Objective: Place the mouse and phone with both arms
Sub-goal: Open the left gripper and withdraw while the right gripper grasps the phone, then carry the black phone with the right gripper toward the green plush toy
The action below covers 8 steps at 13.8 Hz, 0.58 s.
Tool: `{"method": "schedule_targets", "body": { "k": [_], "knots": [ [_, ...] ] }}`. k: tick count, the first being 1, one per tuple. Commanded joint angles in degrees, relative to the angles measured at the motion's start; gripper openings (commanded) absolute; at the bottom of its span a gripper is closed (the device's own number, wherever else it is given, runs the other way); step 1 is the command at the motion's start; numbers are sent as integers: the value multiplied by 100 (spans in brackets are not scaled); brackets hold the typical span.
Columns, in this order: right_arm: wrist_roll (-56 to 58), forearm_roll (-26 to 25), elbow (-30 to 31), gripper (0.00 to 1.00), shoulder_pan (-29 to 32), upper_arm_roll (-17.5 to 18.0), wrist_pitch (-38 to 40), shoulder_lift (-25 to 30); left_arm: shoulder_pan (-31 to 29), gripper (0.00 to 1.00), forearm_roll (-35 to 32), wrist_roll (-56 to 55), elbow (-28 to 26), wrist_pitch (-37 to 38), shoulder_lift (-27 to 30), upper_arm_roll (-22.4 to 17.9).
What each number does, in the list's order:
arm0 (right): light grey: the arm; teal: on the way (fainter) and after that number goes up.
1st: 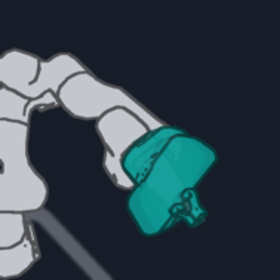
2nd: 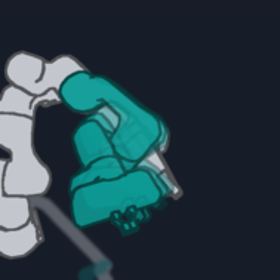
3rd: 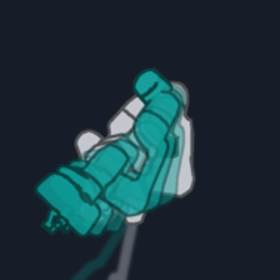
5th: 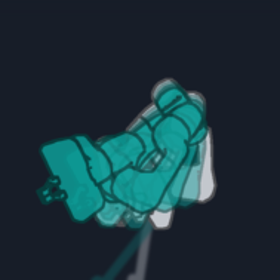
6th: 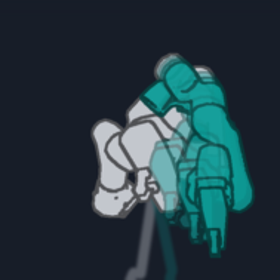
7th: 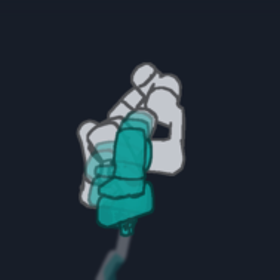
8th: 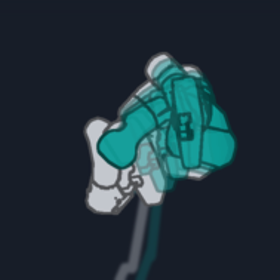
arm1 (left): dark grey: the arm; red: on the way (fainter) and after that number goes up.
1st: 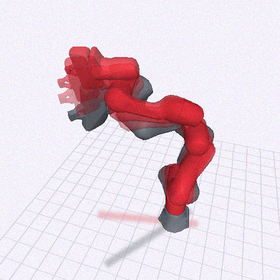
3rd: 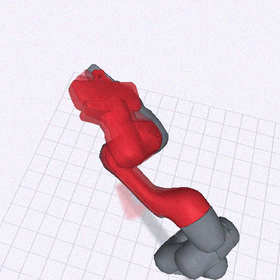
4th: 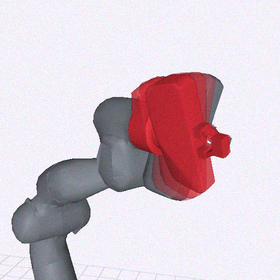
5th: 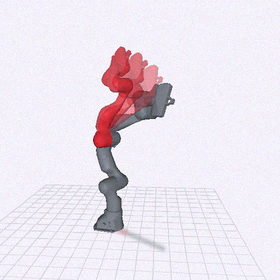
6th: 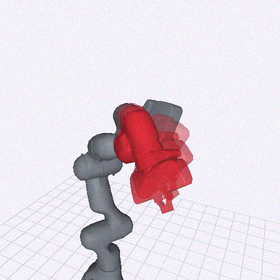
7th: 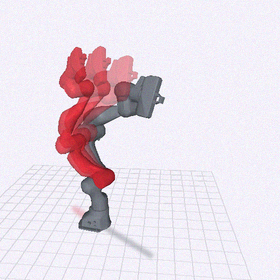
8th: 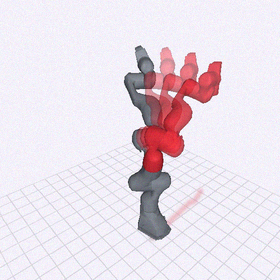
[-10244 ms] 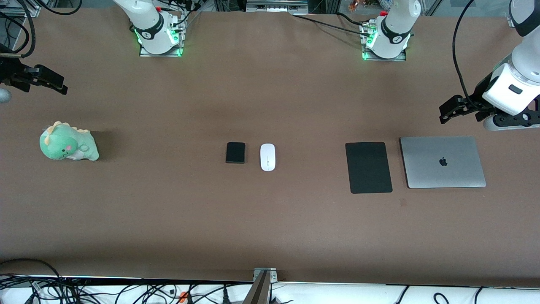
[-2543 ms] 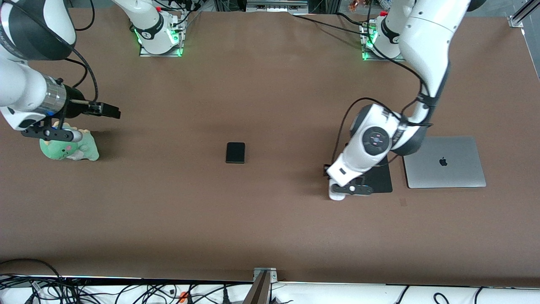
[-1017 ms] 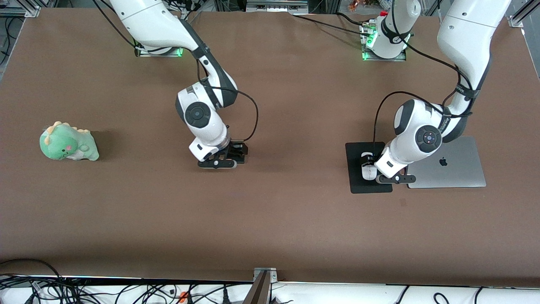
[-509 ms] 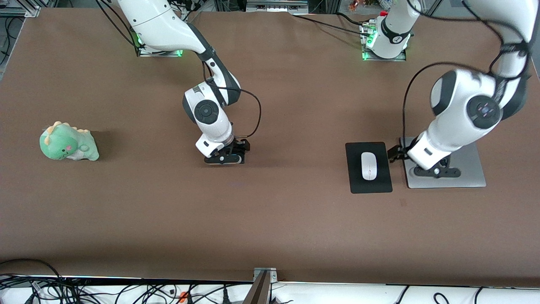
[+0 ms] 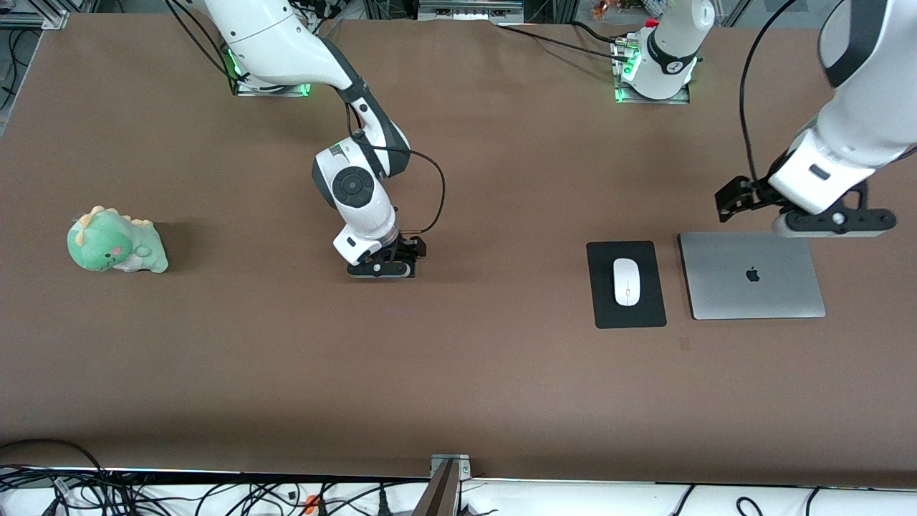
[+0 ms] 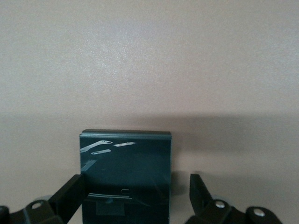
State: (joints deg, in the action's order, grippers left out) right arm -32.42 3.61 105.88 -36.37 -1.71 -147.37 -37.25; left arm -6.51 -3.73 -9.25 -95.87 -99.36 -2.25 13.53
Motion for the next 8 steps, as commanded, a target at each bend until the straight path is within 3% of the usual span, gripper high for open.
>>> {"method": "schedule_targets", "body": {
  "k": [1,8],
  "knots": [
    [-177,-80,-23,100,-124,-76,-135,-63,-149,100,118,81,487,320,120,18],
    [-248,-246,-173,97,-159,-84,-372,-344,-105,100,101,213,622,611,102,97]
  ]
}}
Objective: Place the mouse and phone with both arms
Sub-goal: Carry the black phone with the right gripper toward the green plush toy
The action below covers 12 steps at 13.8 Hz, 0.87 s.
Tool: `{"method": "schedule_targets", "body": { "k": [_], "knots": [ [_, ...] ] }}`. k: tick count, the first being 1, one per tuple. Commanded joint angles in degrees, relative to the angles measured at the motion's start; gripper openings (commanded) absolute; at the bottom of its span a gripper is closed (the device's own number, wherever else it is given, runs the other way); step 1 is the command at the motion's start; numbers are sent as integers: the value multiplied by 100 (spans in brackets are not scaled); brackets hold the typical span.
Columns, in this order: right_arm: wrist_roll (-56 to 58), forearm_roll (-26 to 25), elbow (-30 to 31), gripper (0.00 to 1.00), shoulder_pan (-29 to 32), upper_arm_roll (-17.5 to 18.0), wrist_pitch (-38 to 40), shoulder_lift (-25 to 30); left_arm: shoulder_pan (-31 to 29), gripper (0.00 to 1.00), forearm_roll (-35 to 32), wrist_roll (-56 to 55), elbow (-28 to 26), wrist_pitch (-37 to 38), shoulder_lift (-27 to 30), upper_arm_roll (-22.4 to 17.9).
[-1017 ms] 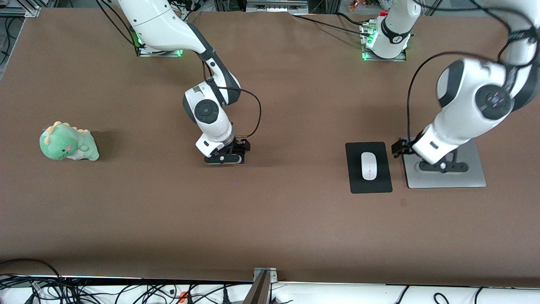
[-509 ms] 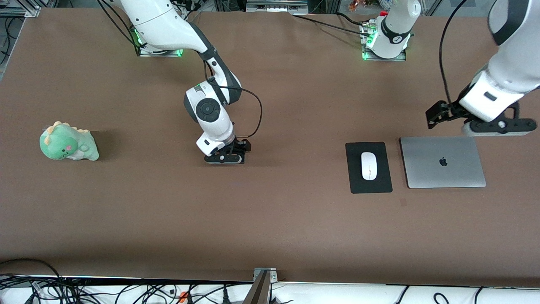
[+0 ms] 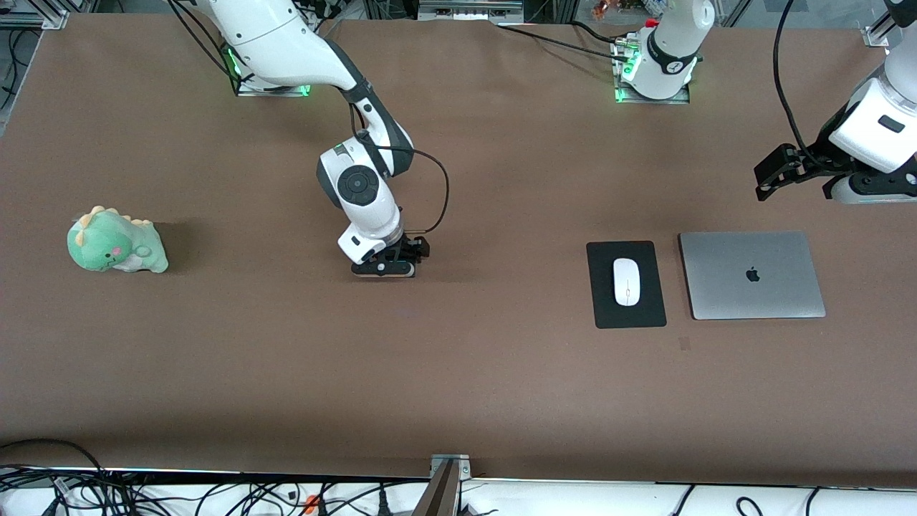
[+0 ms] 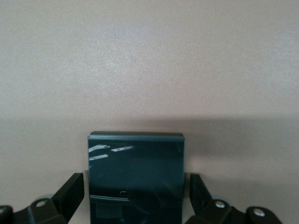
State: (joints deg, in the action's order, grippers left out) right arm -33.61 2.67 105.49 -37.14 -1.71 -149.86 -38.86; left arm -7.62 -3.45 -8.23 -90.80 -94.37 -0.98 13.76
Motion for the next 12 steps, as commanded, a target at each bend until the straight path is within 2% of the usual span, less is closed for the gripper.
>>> {"method": "schedule_targets", "body": {
  "k": [1,2,5,7,9,12],
  "knots": [
    [-102,-152,-134,85,-83,-92,-113,-174,23,100,73,77,124,112,-26,92],
    [-76,-152,-134,71,-83,-92,-96,-174,23,100,81,76,124,112,-26,83],
    [-58,-161,-195,48,-56,-92,184,-139,15,100,90,76,124,112,-26,66],
    [-23,-161,-571,34,-30,-110,937,-113,15,100,90,76,124,103,-26,75],
    [318,-249,-775,30,-12,-293,1318,-95,23,100,99,85,141,103,-26,75],
    [1432,-214,-741,29,302,-435,1652,97,23,100,99,76,133,103,-26,75]
  ]
}}
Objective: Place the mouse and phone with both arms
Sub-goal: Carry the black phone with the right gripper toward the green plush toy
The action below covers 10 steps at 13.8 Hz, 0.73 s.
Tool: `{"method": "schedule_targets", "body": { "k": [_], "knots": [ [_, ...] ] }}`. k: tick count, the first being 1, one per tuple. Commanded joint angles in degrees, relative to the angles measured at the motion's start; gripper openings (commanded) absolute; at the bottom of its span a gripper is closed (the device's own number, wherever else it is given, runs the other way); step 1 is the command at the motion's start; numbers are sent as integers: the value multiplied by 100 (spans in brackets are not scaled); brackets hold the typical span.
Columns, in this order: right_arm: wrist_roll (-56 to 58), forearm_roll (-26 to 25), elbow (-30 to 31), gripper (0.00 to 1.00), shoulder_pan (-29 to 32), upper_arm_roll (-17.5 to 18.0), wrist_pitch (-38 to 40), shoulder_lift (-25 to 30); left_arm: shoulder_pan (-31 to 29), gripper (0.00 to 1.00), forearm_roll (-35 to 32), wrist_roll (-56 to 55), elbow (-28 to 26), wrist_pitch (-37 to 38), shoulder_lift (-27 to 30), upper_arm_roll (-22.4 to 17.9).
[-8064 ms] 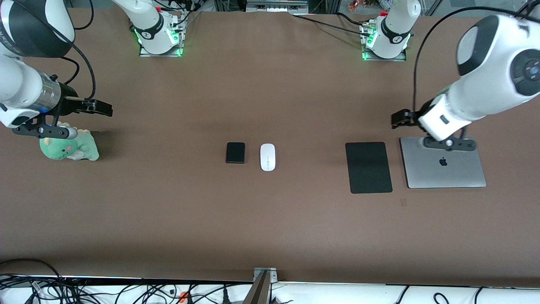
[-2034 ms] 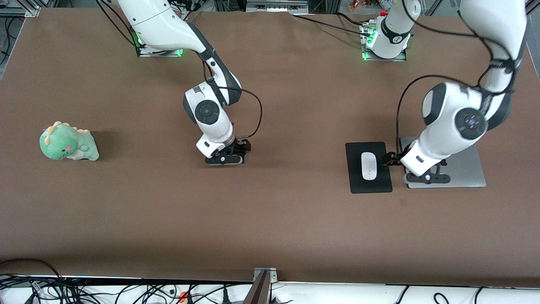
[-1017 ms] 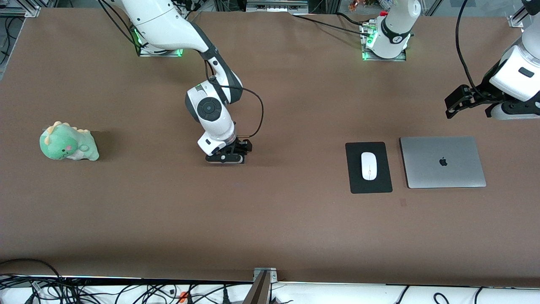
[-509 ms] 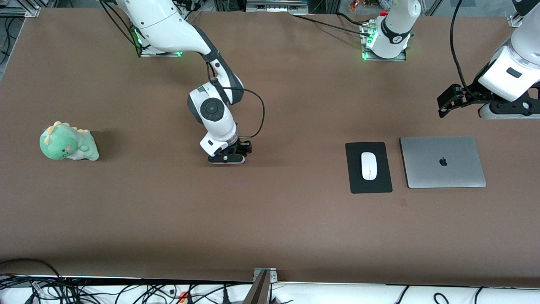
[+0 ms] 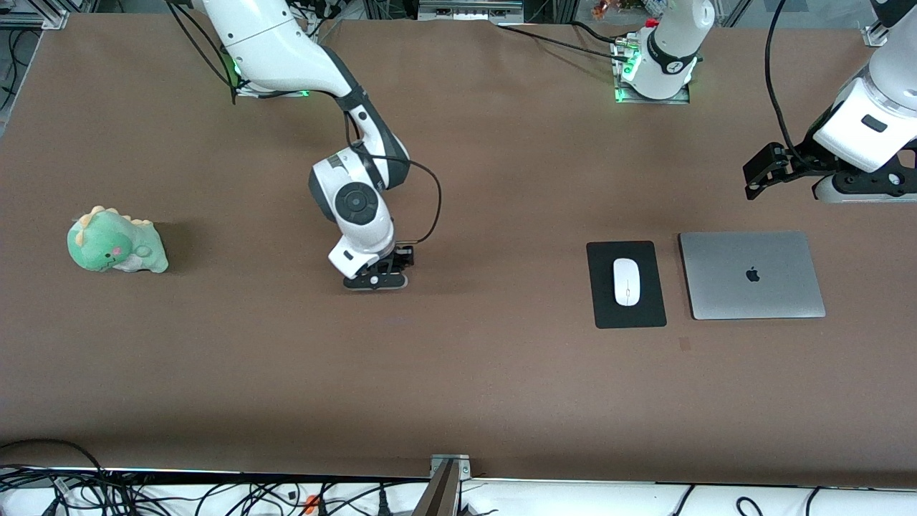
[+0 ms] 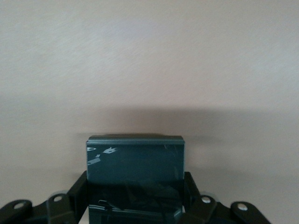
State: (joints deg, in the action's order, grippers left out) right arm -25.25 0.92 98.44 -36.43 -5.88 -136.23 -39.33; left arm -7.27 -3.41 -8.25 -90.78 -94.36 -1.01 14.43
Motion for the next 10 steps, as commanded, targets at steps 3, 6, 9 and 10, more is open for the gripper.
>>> {"method": "schedule_targets", "body": {
  "k": [3,6,9,10],
  "knots": [
    [1249,-31,271,26,706,-53,544,591,-12,100,104,78,131,102,-22,7],
    [2073,-31,1017,26,856,-745,501,1198,-12,100,104,78,140,102,-22,7],
    [2910,30,2035,24,1154,-1318,-243,1682,-12,100,104,78,140,102,-22,7],
    [3094,31,2378,23,1365,-1319,-664,1787,-12,100,104,78,140,102,-22,7]
  ]
}}
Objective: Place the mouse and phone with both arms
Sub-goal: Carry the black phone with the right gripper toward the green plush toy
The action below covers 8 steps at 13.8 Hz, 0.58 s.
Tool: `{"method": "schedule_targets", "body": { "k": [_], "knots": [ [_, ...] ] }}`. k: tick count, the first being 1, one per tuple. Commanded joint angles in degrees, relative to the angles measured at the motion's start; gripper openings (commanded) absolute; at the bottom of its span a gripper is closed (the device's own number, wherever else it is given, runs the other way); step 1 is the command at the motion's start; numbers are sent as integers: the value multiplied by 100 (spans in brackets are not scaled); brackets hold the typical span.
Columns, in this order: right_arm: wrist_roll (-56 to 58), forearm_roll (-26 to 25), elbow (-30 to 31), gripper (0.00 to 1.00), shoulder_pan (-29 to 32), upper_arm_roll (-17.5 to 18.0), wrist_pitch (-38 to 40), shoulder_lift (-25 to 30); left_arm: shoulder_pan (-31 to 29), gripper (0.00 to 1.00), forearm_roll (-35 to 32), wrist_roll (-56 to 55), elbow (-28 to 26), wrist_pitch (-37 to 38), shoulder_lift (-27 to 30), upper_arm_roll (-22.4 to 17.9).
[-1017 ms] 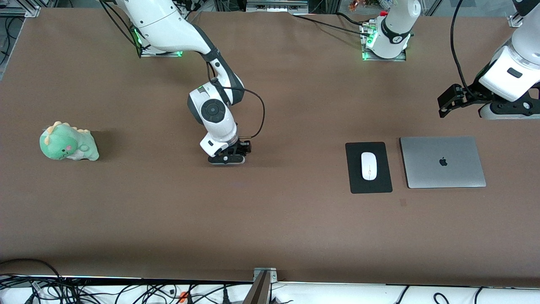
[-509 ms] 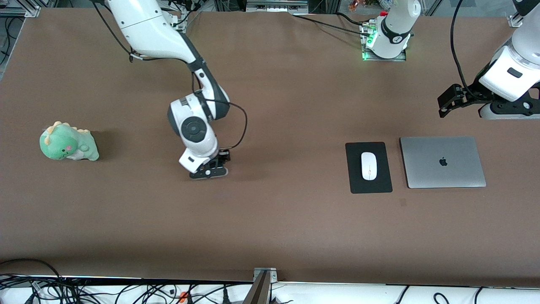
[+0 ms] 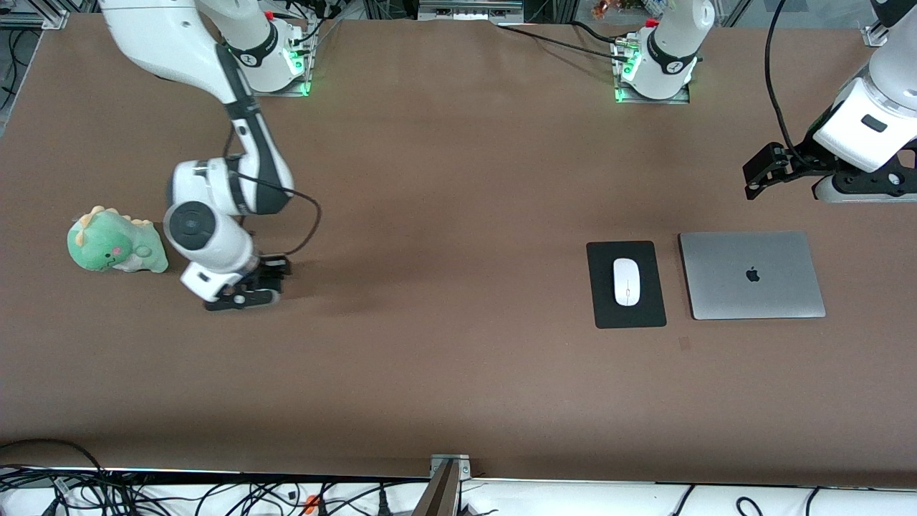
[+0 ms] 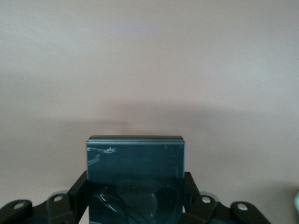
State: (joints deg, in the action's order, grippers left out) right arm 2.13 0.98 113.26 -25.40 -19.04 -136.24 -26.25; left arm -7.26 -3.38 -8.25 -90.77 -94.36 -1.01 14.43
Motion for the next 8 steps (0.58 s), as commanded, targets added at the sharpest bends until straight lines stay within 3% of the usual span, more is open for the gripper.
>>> {"method": "schedule_targets", "body": {
  "k": [1,4,8],
  "knots": [
    [515,25,1178,24,489,-3,-1032,533,-12,100,101,78,138,102,-22,7],
    [841,25,1952,24,842,-3,-2280,534,-12,100,101,78,138,102,-22,7],
    [903,43,2516,24,1028,6,-2968,542,-12,100,101,78,130,102,-22,7]
  ]
}}
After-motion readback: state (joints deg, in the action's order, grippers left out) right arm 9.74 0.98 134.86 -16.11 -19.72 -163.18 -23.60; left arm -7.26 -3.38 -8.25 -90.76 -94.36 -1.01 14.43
